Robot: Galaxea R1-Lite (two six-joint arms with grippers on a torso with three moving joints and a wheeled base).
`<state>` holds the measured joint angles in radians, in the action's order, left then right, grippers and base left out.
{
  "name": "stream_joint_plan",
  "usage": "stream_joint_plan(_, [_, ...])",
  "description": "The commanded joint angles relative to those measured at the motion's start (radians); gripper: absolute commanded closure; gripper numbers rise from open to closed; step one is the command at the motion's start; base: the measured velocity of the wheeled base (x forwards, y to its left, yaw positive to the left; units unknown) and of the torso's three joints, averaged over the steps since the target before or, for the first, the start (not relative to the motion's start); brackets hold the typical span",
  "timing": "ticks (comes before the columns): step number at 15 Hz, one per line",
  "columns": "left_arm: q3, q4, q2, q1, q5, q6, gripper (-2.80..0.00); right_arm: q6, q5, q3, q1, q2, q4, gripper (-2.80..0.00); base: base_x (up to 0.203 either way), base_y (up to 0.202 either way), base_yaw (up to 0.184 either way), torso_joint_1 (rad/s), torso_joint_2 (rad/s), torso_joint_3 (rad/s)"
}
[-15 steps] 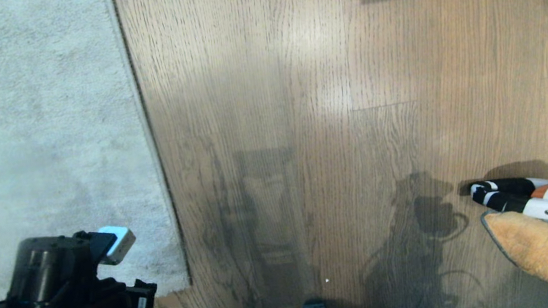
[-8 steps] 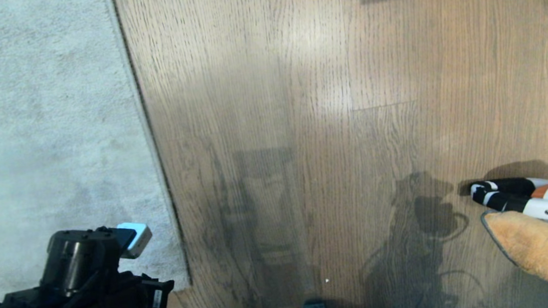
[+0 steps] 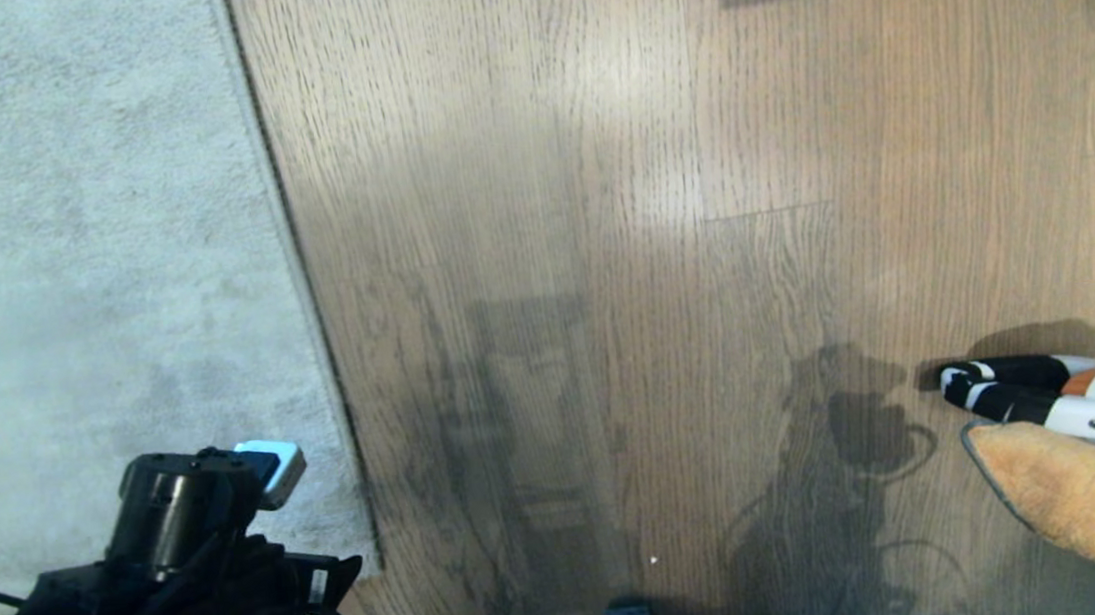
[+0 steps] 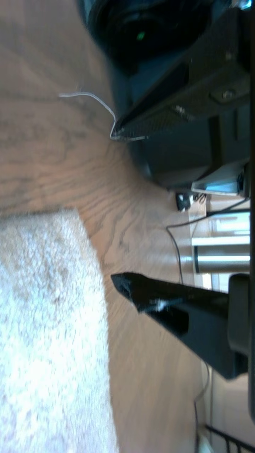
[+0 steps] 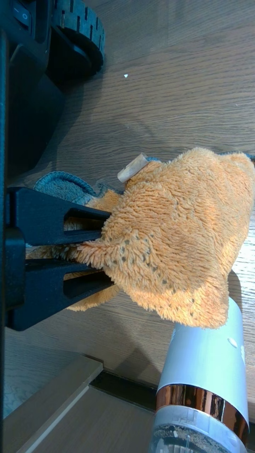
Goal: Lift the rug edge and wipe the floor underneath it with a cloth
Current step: Lift up the carpet
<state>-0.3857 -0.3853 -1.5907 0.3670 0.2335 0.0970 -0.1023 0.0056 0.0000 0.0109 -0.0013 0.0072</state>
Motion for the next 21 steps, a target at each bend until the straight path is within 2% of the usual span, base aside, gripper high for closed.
stream_joint_plan(1, [-0.01, 0.001, -0.02, 0.004, 0.037, -0.002, -2.8, 0.0, 0.001, 0.0, 0.0, 0.001, 0.0, 0.0, 0.0, 0.0, 0.0, 0.0, 0.0, 0.0])
stream_joint_plan(16, [-0.074, -0.007, -0.187, 0.01, 0.336, -0.011, -2.8, -0.001, 0.001, 0.0, 0.0, 0.001, 0.0, 0.0, 0.0, 0.0, 0.0, 0.0, 0.0, 0.0])
stream_joint_plan(21, [-0.117, -0.112, -0.287, 0.01, 0.394, -0.014, -2.8, 0.0, 0.001, 0.0, 0.0, 0.001, 0.0, 0.0, 0.0, 0.0, 0.0, 0.0, 0.0, 0.0])
